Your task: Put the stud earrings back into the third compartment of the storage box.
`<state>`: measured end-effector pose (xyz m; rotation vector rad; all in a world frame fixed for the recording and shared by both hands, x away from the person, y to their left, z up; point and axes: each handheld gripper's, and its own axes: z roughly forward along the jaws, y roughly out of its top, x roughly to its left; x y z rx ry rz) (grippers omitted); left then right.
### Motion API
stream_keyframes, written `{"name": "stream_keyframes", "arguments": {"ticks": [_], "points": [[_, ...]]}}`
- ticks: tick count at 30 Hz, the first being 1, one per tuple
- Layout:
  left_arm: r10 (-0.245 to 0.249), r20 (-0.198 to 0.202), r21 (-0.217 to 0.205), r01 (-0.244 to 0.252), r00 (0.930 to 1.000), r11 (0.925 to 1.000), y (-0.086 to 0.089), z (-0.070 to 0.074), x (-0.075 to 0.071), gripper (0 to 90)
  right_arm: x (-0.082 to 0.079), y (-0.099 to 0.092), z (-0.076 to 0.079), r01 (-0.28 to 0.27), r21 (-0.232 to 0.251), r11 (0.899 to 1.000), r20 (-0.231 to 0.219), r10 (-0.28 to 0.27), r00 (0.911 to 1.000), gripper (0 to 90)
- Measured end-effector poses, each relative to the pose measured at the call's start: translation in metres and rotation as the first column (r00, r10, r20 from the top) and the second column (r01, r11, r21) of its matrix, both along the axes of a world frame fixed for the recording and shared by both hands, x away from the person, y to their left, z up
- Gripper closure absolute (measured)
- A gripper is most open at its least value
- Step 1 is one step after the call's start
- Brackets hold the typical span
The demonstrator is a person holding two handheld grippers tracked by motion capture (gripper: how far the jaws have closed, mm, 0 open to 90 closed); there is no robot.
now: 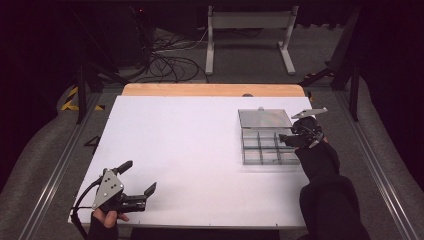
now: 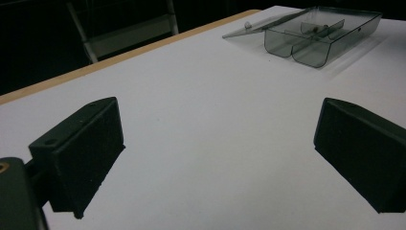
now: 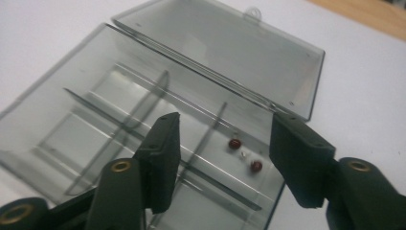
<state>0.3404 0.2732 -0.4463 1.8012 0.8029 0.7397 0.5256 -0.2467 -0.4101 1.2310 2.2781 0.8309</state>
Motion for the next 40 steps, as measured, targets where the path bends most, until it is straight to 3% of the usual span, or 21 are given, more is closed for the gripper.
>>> {"name": "stream_keyframes", "arguments": {"ticks": [8,13,18,21,28,32,36,40], "points": [[0.003,0.006,0.005,-0.003,1.0,1.0,0.001,0.001,-0.002,3.5,-0.025,0.01,0.017,-0.072,0.028,0.997,0.074,0.07,0.9948,38.0],[0.004,0.002,-0.007,-0.004,1.0,1.0,0.001,0.001,-0.002,3.5,-0.041,0.016,0.025,-0.123,0.048,0.991,0.112,0.117,0.9868,34.7],[0.005,0.005,-0.007,-0.005,1.0,1.0,0.003,0.002,-0.003,3.5,-0.058,0.023,0.028,-0.192,0.075,0.979,0.147,0.179,0.9728,28.0],[0.006,0.006,-0.016,-0.006,1.0,0.9998,0.003,0.003,-0.004,3.5,-0.069,0.025,0.025,-0.245,0.11,0.963,0.166,0.225,0.96,22.6],[0.014,0.014,-0.017,-0.013,0.9998,0.9998,0.005,0.004,-0.005,3.5,-0.096,0.025,0.002,-0.337,0.156,0.929,0.203,0.304,0.9309,13.6],[0.016,0.018,-0.016,-0.016,0.9997,0.9997,0.005,0.005,-0.005,3.5,-0.106,0.024,-0.017,-0.365,0.172,0.915,0.198,0.331,0.9224,9.3],[0.014,0.017,-0.016,-0.014,0.9998,0.9998,0.005,0.005,-0.005,3.5,-0.115,0.021,-0.039,-0.373,0.201,0.906,0.202,0.334,0.9207,7.0],[0.01,0.009,-0.011,-0.01,0.9999,0.9999,0.005,0.004,-0.004,3.5,-0.121,0.018,-0.056,-0.36,0.202,0.911,0.192,0.323,0.9266,3.8]]}}
